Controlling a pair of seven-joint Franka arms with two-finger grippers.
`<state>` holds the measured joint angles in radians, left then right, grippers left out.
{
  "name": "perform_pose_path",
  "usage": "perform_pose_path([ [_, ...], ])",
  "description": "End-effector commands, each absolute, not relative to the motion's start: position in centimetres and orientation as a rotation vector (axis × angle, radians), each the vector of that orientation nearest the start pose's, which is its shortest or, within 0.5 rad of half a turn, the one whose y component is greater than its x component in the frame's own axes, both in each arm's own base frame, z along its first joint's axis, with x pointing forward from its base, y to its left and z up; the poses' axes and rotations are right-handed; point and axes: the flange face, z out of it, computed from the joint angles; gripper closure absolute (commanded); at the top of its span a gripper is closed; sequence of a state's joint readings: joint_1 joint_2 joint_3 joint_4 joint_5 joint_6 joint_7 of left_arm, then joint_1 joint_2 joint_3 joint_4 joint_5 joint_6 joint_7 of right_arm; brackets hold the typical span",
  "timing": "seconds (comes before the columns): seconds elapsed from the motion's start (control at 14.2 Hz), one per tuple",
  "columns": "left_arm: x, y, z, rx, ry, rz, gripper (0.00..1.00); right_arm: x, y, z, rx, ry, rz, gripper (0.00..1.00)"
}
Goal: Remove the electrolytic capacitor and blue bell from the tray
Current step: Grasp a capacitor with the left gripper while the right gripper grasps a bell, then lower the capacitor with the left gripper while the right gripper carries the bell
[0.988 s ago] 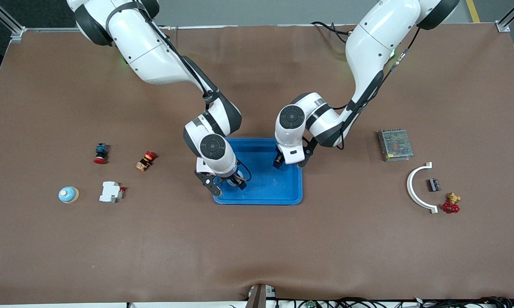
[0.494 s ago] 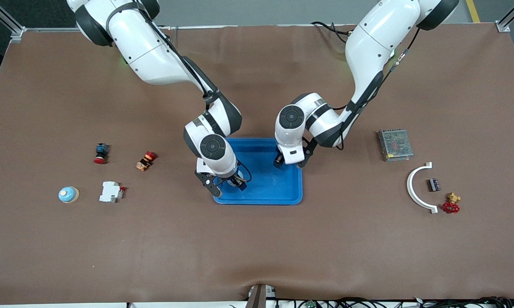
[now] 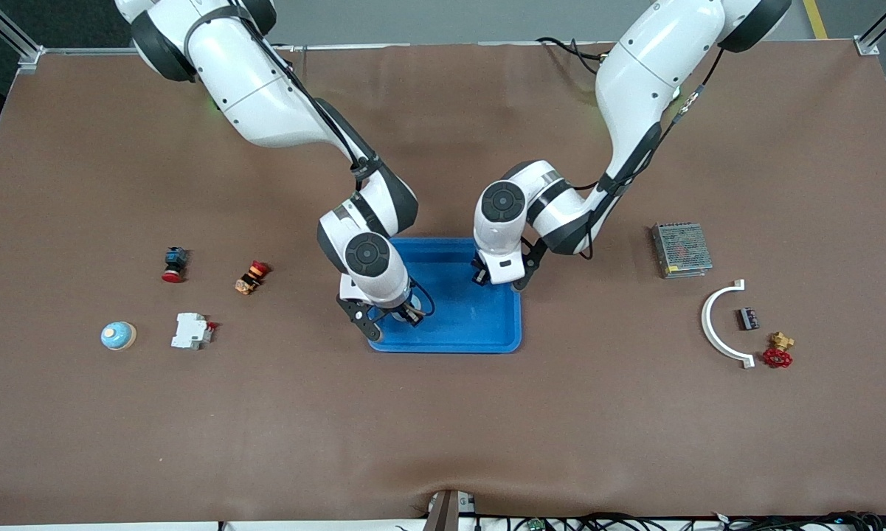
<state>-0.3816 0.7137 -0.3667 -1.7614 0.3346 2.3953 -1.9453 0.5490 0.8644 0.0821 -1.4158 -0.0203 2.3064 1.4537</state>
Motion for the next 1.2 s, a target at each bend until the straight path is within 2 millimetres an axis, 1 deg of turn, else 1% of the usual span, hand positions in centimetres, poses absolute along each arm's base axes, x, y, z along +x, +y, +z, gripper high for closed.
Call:
perform_pose_path([
  [0.0, 50.4, -43.1, 19.0, -2.738, -1.544, -0.022, 0.92, 60.0, 43.0, 19.8, -2.818, 1.270, 0.025, 1.00],
  [0.07, 50.6, -43.0, 19.5, -2.734, -1.544, -0.028, 0.92, 60.1, 43.2, 20.6, -2.826, 1.268, 0.034, 1.00],
  [0.21, 51.9, -42.9, 20.9, -2.709, -1.543, -0.049, 0.92, 61.0, 43.3, 22.9, -2.840, 1.274, 0.049, 1.00],
  [0.28, 52.4, -42.7, 21.5, -2.702, -1.510, -0.053, 0.92, 61.6, 42.9, 23.8, -2.842, 1.286, 0.054, 1.00],
  [0.35, 53.0, -42.4, 22.7, -2.706, -1.469, -0.060, 0.92, 62.0, 42.5, 24.3, -2.848, 1.288, 0.057, 1.00],
  [0.42, 53.6, -41.7, 23.6, -2.708, -1.435, -0.065, 0.92, 62.5, 41.8, 24.8, -2.858, 1.268, 0.057, 1.00],
  [0.49, 54.5, -40.5, 25.4, -2.719, -1.415, -0.072, 0.92, 63.3, 40.6, 25.4, -2.868, 1.237, 0.056, 1.00],
  [0.56, 55.2, -39.3, 26.8, -2.732, -1.372, -0.076, 0.92, 63.8, 39.3, 25.4, -2.897, 1.211, 0.072, 1.00],
  [0.64, 55.8, -38.4, 28.3, -2.758, -1.321, -0.072, 0.92, 64.5, 37.6, 25.4, -2.935, 1.174, 0.098, 1.00],
  [0.71, 56.4, -37.4, 29.9, -2.784, -1.291, -0.060, 0.92, 65.4, 35.6, 25.8, -2.968, 1.123, 0.118, 1.00],
  [0.78, 56.8, -36.2, 31.2, -2.801, -1.230, -0.060, 0.92, 66.4, 33.7, 27.5, -2.991, 1.051, 0.104, 1.00],
  [0.85, 57.1, -35.0, 32.6, -2.818, -1.154, -0.059, 0.92, 67.5, 31.5, 28.5, -3.008, 0.981, 0.088, 1.00],
  [0.99, 58.3, -32.3, 34.9, -2.863, -1.054, -0.062, 0.92, 69.5, 26.1, 29.1, -3.032, 0.871, 0.094, 1.00],
  [1.06, 58.4, -31.3, 35.7, -2.876, -0.964, -0.051, 0.92, 70.2, 23.8, 29.3, -3.047, 0.820, 0.105, 1.00],
  [1.13, 58.8, -29.3, 36.3, -2.872, -0.881, -0.024, 0.92, 70.9, 21.3, 29.3, -3.066, 0.757, 0.125, 1.00],
])
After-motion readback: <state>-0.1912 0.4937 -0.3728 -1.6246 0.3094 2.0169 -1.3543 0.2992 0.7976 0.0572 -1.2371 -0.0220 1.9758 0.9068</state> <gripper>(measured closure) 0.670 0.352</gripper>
